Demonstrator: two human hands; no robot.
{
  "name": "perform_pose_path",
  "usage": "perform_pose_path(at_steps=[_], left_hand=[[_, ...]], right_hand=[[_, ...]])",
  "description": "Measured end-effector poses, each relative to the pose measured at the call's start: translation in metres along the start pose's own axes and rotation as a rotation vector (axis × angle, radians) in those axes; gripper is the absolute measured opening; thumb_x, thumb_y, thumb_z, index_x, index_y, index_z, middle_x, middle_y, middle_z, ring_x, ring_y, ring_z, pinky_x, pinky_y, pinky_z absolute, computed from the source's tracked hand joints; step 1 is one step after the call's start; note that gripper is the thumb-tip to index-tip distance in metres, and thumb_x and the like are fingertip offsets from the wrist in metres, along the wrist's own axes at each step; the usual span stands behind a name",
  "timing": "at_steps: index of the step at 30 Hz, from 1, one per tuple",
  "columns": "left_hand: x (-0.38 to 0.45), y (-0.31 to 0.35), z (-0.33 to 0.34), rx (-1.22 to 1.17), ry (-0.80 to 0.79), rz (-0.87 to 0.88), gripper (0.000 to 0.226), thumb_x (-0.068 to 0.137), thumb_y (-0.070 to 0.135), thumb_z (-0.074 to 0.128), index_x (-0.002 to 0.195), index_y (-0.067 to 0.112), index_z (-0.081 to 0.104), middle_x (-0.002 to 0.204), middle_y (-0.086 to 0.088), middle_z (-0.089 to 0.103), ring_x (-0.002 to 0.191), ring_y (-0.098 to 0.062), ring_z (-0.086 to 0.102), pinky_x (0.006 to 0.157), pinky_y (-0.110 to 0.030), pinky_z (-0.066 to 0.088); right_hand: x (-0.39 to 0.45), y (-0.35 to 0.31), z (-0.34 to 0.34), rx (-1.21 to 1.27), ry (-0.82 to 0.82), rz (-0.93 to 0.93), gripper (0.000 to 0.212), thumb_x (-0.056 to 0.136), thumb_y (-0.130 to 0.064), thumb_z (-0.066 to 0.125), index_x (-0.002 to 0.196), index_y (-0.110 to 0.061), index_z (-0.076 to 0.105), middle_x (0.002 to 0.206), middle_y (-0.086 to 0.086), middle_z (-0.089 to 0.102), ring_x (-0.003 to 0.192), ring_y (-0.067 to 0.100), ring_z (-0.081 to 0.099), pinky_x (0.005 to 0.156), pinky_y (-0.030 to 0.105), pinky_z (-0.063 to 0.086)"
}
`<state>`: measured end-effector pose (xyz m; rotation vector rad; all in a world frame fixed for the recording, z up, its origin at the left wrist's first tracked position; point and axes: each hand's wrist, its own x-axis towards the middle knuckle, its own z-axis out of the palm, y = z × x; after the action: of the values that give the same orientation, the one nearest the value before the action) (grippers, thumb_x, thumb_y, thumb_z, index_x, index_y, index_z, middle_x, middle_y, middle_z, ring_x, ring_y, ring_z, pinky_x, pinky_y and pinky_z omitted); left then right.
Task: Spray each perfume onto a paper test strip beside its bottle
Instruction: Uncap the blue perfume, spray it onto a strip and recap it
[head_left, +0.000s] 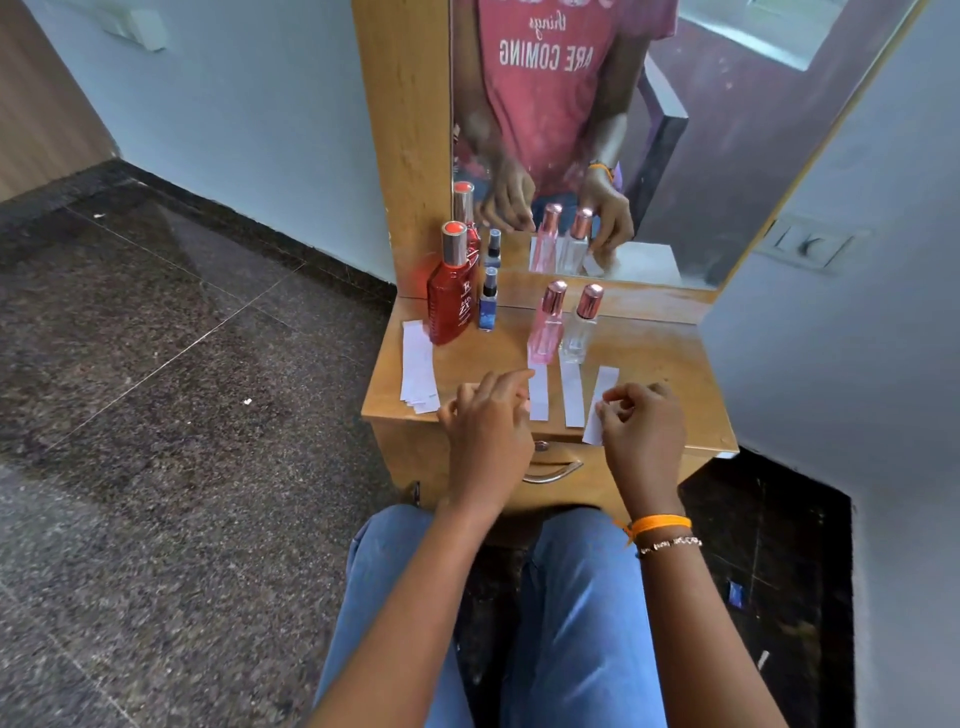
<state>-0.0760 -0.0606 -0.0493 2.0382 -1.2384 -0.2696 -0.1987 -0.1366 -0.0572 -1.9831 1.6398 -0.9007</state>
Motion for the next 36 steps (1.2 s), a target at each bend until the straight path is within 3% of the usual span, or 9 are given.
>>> perform_pose_path(at_steps=[7, 9, 13, 15, 17, 23, 28, 32, 36], left_hand=[[0.015, -0.012, -0.016, -0.078, 0.103, -0.102, 0.035, 0.089, 0.010, 0.051, 0.118, 0.028, 0.057, 0.110, 0.008, 0.062, 0.109, -0.019, 0.049, 0.087, -0.035, 0.025], [0.019, -0.016, -0.021, -0.086, 0.133, -0.111, 0.034, 0.088, 0.009, 0.051, 0.117, 0.026, 0.057, 0.113, 0.006, 0.062, 0.110, -0.020, 0.051, 0.090, -0.039, 0.030], [0.024, -0.023, -0.026, -0.096, 0.166, -0.108, 0.034, 0.087, 0.004, 0.051, 0.115, 0.021, 0.058, 0.111, 0.002, 0.063, 0.109, -0.023, 0.055, 0.092, -0.044, 0.038], [0.026, -0.027, -0.028, -0.133, 0.164, -0.093, 0.036, 0.085, 0.000, 0.050, 0.115, 0.018, 0.059, 0.108, -0.002, 0.064, 0.105, -0.025, 0.056, 0.091, -0.046, 0.042], [0.027, -0.029, -0.030, -0.193, 0.184, -0.093, 0.039, 0.083, -0.005, 0.048, 0.114, 0.016, 0.061, 0.105, -0.004, 0.065, 0.102, -0.026, 0.057, 0.090, -0.047, 0.044], [0.029, -0.034, -0.032, -0.260, 0.254, -0.075, 0.045, 0.081, -0.012, 0.041, 0.111, 0.015, 0.062, 0.097, -0.003, 0.064, 0.097, -0.021, 0.056, 0.088, -0.040, 0.045], [0.030, -0.034, -0.033, -0.378, 0.267, -0.021, 0.047, 0.086, -0.012, 0.034, 0.120, 0.011, 0.057, 0.114, -0.006, 0.056, 0.108, -0.015, 0.053, 0.092, -0.017, 0.041], [0.032, -0.031, -0.034, -0.522, 0.124, 0.056, 0.044, 0.094, -0.004, 0.036, 0.133, 0.014, 0.047, 0.128, 0.000, 0.051, 0.121, -0.008, 0.045, 0.103, -0.012, 0.034], [0.026, -0.026, -0.033, -0.595, -0.057, 0.101, 0.038, 0.096, 0.009, 0.042, 0.129, 0.026, 0.047, 0.117, 0.015, 0.053, 0.107, 0.014, 0.047, 0.090, -0.001, 0.033]], right_hand=[[-0.005, -0.072, 0.010, 0.228, 0.000, -0.313, 0.014, 0.082, 0.004, 0.059, 0.092, -0.003, 0.065, 0.097, 0.014, 0.059, 0.073, 0.023, 0.060, 0.064, 0.024, 0.043], [0.002, -0.098, 0.023, 0.239, -0.026, -0.379, 0.022, 0.083, 0.003, 0.057, 0.104, -0.003, 0.060, 0.107, 0.014, 0.058, 0.084, 0.028, 0.060, 0.070, 0.033, 0.050], [0.029, -0.123, 0.049, 0.106, -0.055, -0.396, 0.050, 0.084, 0.003, 0.055, 0.132, -0.004, 0.041, 0.125, 0.016, 0.050, 0.105, 0.031, 0.054, 0.075, 0.025, 0.040], [0.041, -0.126, 0.059, 0.048, -0.095, -0.366, 0.059, 0.082, 0.006, 0.052, 0.137, -0.003, 0.034, 0.129, 0.019, 0.048, 0.106, 0.036, 0.054, 0.075, 0.033, 0.042], [0.048, -0.127, 0.065, 0.006, -0.131, -0.336, 0.056, 0.082, 0.006, 0.050, 0.135, -0.002, 0.034, 0.125, 0.021, 0.053, 0.104, 0.040, 0.056, 0.075, 0.040, 0.043], [0.045, -0.126, 0.072, -0.118, -0.123, -0.327, 0.046, 0.080, 0.004, 0.049, 0.125, 0.001, 0.038, 0.106, 0.024, 0.061, 0.093, 0.043, 0.060, 0.064, 0.037, 0.035], [0.026, -0.128, 0.056, -0.036, -0.051, -0.409, 0.031, 0.084, 0.003, 0.052, 0.113, -0.002, 0.043, 0.095, 0.018, 0.064, 0.083, 0.038, 0.061, 0.058, 0.032, 0.031], [0.006, -0.122, 0.029, 0.143, -0.131, -0.407, 0.029, 0.078, 0.002, 0.063, 0.098, -0.011, 0.047, 0.083, 0.005, 0.065, 0.075, 0.024, 0.061, 0.056, 0.026, 0.033], [0.002, -0.112, 0.012, 0.236, -0.238, -0.308, 0.018, 0.082, -0.003, 0.065, 0.094, -0.010, 0.052, 0.078, -0.001, 0.060, 0.071, 0.018, 0.059, 0.061, 0.023, 0.042]])
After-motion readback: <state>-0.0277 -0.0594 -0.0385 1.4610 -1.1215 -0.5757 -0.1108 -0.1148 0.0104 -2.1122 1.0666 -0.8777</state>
